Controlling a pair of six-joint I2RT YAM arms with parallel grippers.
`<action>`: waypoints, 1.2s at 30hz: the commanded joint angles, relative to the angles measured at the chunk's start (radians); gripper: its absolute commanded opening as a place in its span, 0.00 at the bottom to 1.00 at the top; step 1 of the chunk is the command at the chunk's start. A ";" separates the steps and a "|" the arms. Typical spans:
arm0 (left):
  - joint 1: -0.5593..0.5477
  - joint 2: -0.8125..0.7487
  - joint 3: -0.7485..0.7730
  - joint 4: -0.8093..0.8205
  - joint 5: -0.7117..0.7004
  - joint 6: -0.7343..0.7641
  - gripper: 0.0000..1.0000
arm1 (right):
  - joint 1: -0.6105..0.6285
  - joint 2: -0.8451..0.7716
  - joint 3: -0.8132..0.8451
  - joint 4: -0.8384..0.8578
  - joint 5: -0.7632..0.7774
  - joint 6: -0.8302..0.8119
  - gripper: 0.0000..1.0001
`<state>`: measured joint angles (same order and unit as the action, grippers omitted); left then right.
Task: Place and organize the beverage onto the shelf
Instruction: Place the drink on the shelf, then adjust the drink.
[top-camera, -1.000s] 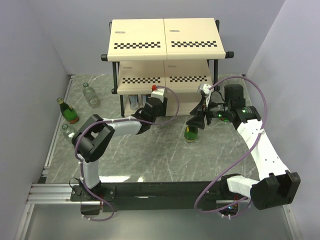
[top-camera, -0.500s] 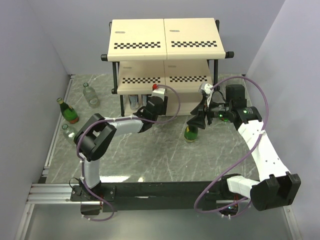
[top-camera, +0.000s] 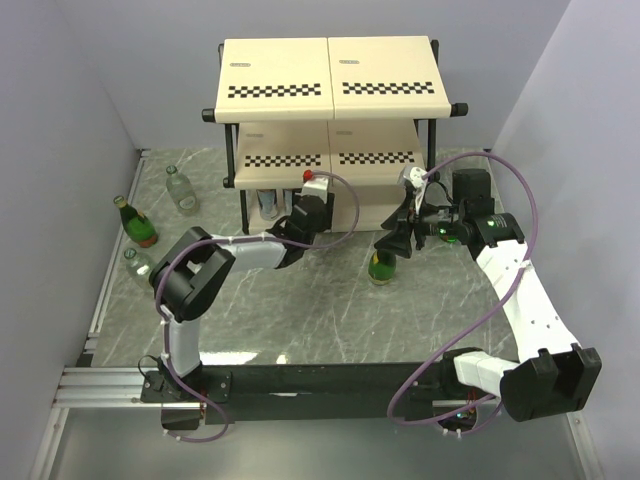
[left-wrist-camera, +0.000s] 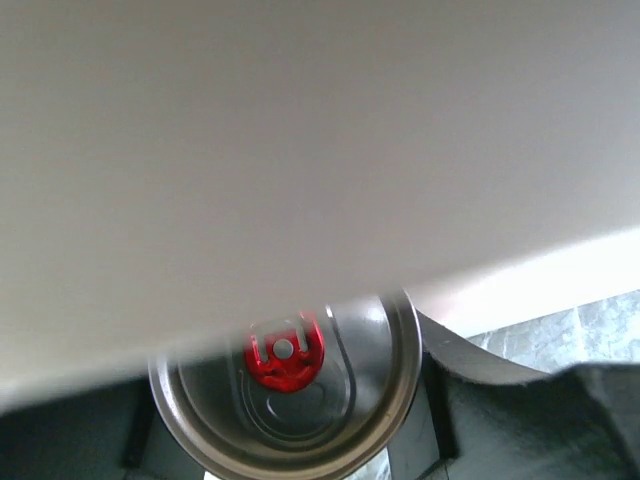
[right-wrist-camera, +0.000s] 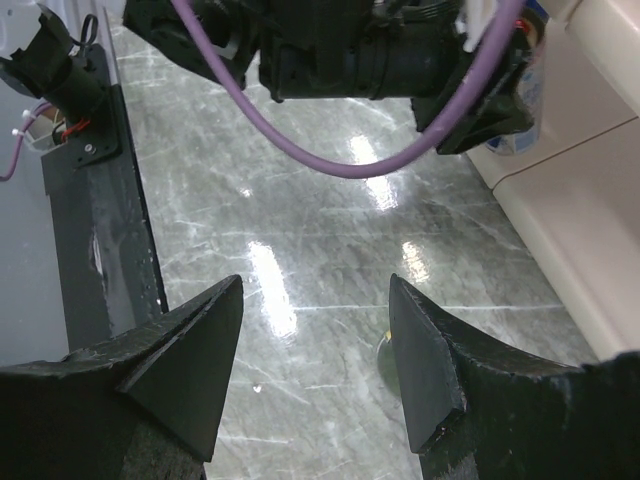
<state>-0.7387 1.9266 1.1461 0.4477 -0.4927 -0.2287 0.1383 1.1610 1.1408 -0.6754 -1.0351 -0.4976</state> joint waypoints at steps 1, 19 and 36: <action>-0.019 -0.092 -0.048 0.125 0.019 0.022 0.00 | -0.009 -0.029 0.040 -0.009 -0.022 -0.018 0.67; -0.059 -0.503 -0.345 0.031 0.304 0.032 0.00 | -0.009 -0.011 0.042 -0.032 -0.049 -0.044 0.67; -0.053 -1.180 -0.641 -0.055 0.982 0.040 0.00 | 0.253 -0.021 -0.064 -0.052 -0.120 -0.319 0.72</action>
<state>-0.7918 0.7765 0.4942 0.2859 0.3676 -0.1745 0.3588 1.1641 1.1019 -0.7918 -1.1435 -0.7902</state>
